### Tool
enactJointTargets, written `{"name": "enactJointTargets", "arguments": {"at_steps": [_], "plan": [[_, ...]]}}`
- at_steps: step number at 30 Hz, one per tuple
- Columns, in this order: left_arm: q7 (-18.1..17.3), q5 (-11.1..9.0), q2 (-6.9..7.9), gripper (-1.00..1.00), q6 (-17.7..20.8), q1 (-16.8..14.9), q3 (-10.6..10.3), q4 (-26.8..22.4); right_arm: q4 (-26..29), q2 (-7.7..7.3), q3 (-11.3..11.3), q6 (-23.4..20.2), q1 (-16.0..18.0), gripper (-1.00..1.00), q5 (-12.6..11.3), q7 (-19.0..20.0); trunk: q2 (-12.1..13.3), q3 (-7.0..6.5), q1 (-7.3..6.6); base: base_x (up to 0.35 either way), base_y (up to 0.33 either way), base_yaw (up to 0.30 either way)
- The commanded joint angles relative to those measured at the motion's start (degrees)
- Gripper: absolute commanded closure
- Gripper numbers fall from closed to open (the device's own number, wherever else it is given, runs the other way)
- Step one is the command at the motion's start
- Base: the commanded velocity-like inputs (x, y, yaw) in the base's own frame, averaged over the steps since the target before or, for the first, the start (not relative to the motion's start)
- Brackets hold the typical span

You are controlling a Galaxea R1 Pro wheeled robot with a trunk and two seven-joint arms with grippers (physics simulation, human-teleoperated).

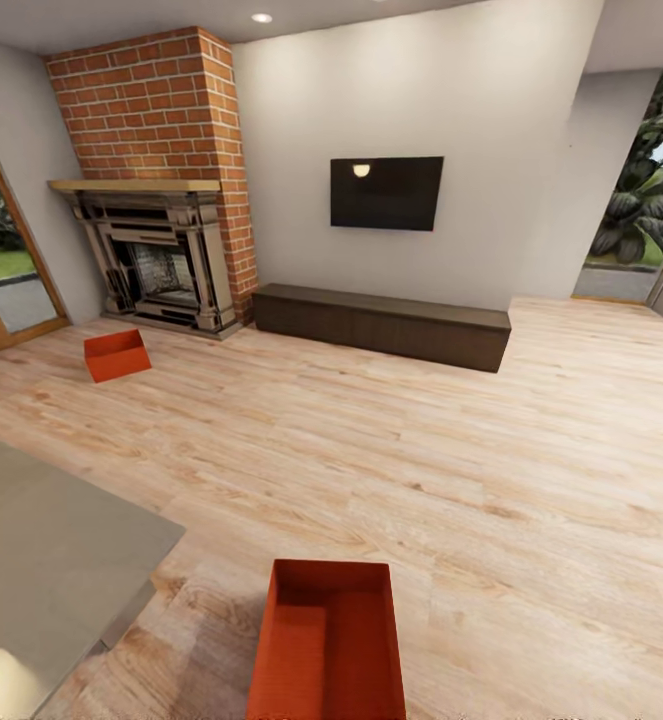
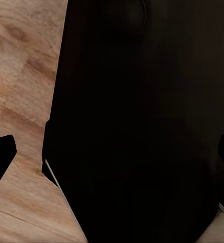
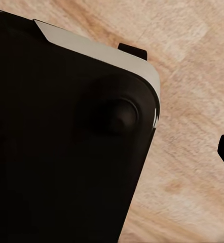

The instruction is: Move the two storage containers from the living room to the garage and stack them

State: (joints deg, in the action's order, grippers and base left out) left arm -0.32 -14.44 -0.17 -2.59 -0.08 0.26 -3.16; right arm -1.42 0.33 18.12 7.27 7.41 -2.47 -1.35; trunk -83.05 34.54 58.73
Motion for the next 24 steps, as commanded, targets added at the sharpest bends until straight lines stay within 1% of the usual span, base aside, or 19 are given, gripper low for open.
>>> {"name": "enactJointTargets", "arguments": {"at_steps": [1, 24], "plan": [[-0.03, -0.32, -0.01, -1.0, -0.14, -0.01, 0.0, 0.0, -0.15, 0.03, 0.39, 0.29, 0.06, -1.0, -0.26, -0.14, -0.02, 0.14, 0.0, 0.0, 0.0, 0.0], [-0.03, -0.32, -0.01, -1.0, -0.13, -0.01, 0.0, 0.0, -0.15, 0.1, 0.37, 0.29, 0.06, -1.0, -0.16, -0.14, -0.02, 2.26, 0.0, 0.0, 0.0, 0.0]]}}
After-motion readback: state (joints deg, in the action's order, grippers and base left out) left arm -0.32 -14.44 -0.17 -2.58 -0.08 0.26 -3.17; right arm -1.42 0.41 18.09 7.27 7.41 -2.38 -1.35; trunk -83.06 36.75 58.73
